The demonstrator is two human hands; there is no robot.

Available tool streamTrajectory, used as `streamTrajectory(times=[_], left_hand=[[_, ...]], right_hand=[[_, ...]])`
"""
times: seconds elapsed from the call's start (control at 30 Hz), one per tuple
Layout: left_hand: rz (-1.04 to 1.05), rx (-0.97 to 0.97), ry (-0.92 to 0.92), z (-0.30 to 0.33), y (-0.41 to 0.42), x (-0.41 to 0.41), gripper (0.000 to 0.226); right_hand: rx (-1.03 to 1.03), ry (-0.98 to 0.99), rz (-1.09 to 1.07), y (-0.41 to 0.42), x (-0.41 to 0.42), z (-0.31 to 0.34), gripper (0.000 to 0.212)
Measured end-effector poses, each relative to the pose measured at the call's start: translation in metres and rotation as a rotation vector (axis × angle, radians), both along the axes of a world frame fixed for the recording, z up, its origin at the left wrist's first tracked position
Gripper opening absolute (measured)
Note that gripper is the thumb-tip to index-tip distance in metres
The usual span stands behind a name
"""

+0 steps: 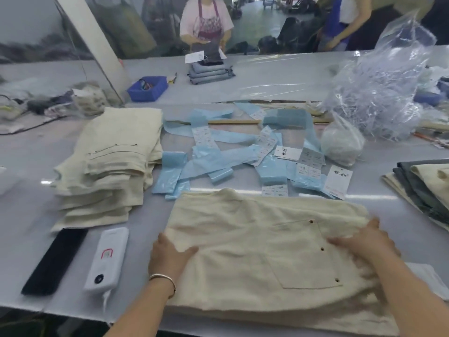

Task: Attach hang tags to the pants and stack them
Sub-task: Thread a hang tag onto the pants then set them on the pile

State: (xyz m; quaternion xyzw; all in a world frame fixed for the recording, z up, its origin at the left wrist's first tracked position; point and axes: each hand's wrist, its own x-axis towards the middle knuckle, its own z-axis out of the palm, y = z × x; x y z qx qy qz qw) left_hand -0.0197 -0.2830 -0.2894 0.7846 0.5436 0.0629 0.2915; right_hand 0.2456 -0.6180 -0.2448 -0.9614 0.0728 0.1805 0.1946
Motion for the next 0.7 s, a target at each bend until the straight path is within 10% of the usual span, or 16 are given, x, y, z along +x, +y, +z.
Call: streamTrajectory(times=[0.13,0.3,0.7], left_hand=[[-0.061,-0.450,-0.264,0.027,-0.012,0.016,0.066],[-0.341,-0.997,-0.577,0.102,-0.051,0.044,0.040],[-1.065,-0.980,-0.714,0.318,-0.282,0.206,0.016]], right_hand=[[0.232,-0.003,0.035,0.009,-0.019,0.004,0.070],[0.613,-0.005,-0.056,-0.012,-0.047,0.046,0.049],[0.958,-0.821,-0.411,-0.204,-0.075,0.235,0.024]])
